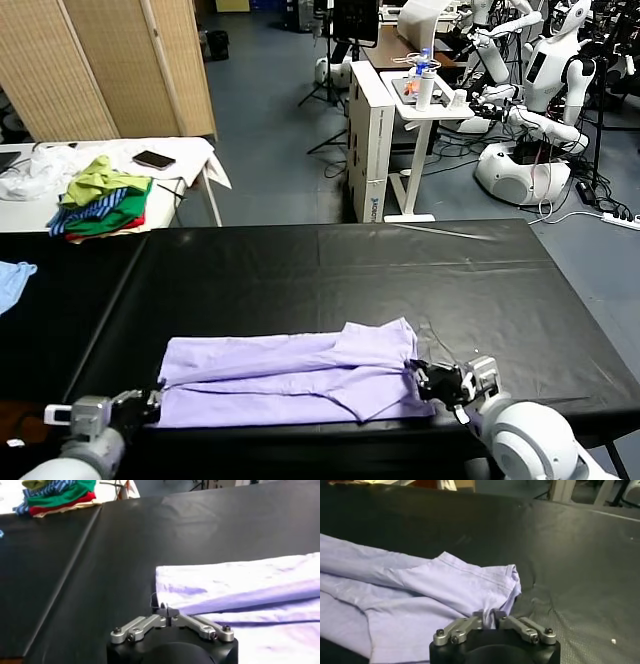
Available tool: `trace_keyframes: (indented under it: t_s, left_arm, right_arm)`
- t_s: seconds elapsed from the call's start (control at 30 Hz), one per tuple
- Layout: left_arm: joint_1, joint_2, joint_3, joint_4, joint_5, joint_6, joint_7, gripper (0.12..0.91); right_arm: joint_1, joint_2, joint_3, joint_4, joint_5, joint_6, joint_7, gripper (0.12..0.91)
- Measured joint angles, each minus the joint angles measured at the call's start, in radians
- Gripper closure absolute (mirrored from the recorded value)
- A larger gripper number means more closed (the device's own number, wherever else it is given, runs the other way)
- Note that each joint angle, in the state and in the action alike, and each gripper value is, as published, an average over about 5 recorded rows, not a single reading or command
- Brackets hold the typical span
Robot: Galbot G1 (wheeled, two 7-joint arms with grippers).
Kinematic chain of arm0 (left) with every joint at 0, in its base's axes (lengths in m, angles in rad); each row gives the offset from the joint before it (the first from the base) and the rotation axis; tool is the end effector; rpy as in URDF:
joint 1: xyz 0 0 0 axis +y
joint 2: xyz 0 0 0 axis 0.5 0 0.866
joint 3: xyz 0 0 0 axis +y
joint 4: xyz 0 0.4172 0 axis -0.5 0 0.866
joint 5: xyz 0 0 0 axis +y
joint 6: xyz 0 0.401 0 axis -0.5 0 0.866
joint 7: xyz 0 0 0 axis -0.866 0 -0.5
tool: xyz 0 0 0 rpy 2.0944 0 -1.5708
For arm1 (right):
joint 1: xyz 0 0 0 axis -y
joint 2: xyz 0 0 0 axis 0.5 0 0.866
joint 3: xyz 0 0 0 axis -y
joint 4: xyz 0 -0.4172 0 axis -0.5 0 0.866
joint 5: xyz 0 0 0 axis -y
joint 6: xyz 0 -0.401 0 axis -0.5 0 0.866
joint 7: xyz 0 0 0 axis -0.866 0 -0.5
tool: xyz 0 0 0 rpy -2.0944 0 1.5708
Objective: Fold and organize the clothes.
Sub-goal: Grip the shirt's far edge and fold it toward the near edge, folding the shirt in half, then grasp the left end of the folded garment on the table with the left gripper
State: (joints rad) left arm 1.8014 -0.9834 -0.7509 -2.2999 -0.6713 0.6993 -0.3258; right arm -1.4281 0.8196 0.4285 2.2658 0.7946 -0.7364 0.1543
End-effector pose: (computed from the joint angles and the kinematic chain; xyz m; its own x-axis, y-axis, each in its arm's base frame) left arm 0.1524 0.1393 -0.2633 -0.7501 -0.0936 0.6547 -0.0147 0.9921 0.1250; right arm 0.2336 -0.0881 -0.2413 -0.7201 -0.3495 0.5994 -0.3951 0.9167 0.0599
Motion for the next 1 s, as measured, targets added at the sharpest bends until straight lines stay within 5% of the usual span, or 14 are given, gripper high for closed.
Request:
trace_keyframes:
  t_s: [0.13,0.23,0.57,0.83,1.0]
  left_arm:
    - [0.02,-0.001,-0.024,-0.031,-0.018,0.007,-0.002,0.234]
    - [0.012,0.001,-0.032,-0.042,-0.027,-0.001,0.002,0.142]
    - [-0.149,0.013,0.008,0.063,-0.051,-0.137,0.061,0.123]
    - [-0.283,0.0,0.091,0.18,-0.093,-0.139,0.066,0.123]
    - [-0.32,0.003,0.114,0.228,-0.099,-0.135,0.069,0.123]
  right_arm:
    - [0.023,0.017,0.019,0.001,0.018,0.001,0.021,0.131]
    - [0.061,0.039,0.012,-0.03,0.022,0.023,0.055,0.12]
    - [0.23,0.145,-0.082,-0.22,0.012,0.089,0.142,0.118]
    - [0.296,0.195,-0.133,-0.31,-0.001,0.089,0.141,0.127]
    - [0.302,0.21,-0.143,-0.333,-0.006,0.088,0.137,0.222]
